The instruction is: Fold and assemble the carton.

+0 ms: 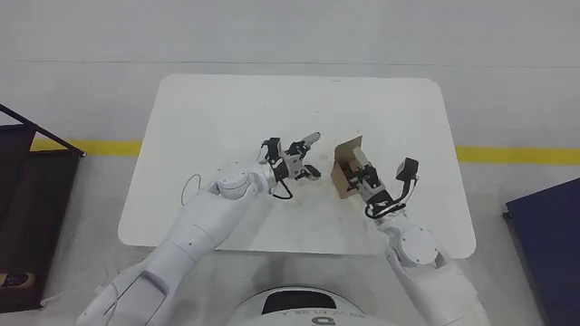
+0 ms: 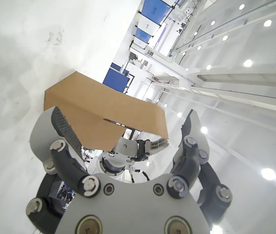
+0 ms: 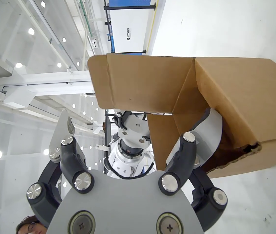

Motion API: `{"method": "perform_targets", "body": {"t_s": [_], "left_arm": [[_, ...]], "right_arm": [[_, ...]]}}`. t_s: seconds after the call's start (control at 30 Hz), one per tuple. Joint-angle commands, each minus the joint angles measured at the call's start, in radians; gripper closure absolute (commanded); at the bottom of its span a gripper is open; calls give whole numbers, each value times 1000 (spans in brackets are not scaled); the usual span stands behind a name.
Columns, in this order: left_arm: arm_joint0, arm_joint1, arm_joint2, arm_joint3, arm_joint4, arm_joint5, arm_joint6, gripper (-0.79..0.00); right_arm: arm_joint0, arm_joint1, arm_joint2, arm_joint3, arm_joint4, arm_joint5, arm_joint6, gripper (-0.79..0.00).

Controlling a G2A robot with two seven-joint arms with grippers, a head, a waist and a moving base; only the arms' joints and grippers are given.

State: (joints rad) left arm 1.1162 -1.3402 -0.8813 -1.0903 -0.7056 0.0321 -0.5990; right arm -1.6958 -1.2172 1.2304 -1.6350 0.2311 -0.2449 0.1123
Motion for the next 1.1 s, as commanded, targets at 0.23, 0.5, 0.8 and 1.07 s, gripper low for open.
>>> {"method": "perform_targets", "body": {"t_s": [0.23, 0.5, 0.8, 1.07], "left_arm": [[62, 36, -114, -114, 45, 20, 35, -785], [126, 61, -198, -232, 74, 50, 39, -785], [252, 98, -317, -397, 83, 115, -13, -785], [382, 138, -449, -524, 130, 206, -100, -785]], "right_arm": [[-67, 10, 70, -134, -9, -22, 24, -785], [-145, 21, 200, -154, -15, -44, -28, -785], [-1, 5, 172, 137, 41, -71, -27, -785], [23, -7, 82, 117, 24, -21, 54, -785]]}}
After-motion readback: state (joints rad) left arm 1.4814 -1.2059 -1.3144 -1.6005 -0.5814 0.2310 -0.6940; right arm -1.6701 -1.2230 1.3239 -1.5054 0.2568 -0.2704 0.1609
